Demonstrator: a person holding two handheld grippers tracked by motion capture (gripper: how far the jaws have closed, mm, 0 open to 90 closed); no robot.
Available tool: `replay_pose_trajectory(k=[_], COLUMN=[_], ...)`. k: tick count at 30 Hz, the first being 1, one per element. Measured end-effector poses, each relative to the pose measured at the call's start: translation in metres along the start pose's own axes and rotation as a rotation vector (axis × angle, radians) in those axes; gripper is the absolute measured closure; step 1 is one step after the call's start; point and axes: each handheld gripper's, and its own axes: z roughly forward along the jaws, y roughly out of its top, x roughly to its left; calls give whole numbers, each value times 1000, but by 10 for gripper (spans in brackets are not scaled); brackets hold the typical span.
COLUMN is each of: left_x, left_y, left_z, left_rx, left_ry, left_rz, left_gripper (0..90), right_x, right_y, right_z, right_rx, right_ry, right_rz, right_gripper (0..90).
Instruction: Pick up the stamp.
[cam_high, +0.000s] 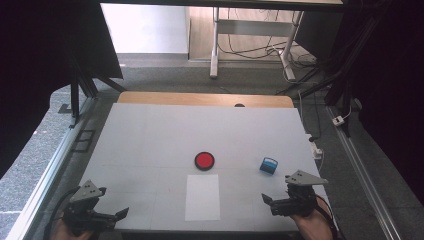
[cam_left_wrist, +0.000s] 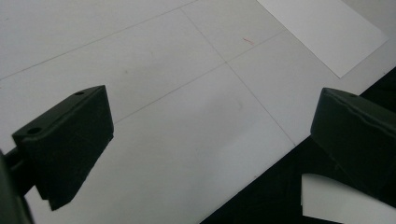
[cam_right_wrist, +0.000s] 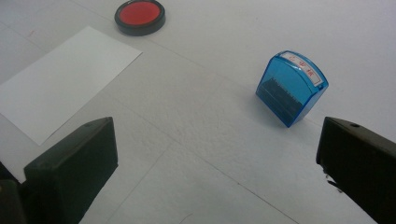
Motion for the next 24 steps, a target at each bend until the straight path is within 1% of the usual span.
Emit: replay_pose_trajectory(k=[2,7,8,9,12,14,16,19,21,22,24], left_x=[0,1,1,1,1,1,1,1,1,1,1], left_y=[0,0,1,1,1,1,1,1,1,1,1], left_z=[0,0,0,0,1,1,1,1,1,1,1], left_rx=[1,1,1,2,1,2,2,1,1,-1,-1], left_ry=[-2,-7,-7,-8,-5,-9,-8,-8,-9,-9,-9], left_rz=[-1,-3,-2,-2,-1,-2,-3,-4,-5,-6,-6], left_gripper=[0,0,0,0,0,0,0,0,0,0,0], right_x=[-3,-7,-8,-8,-14,-15,-19,-22,-23,-25,-26], right_y=[1,6,6,6,8,8,11,14,14,16,17], right_z=[3,7,8,8,13,14,18,21,22,26,27], right_rx=[6,2,2,2,24,23,35,36,33,38,45], right_ry=[9,29,30,30,16,15,6,2,2,3,5], right_rz=[14,18,26,26,33,35,34,34,41,52,54], right_gripper=[0,0,0,0,0,0,0,0,0,0,0])
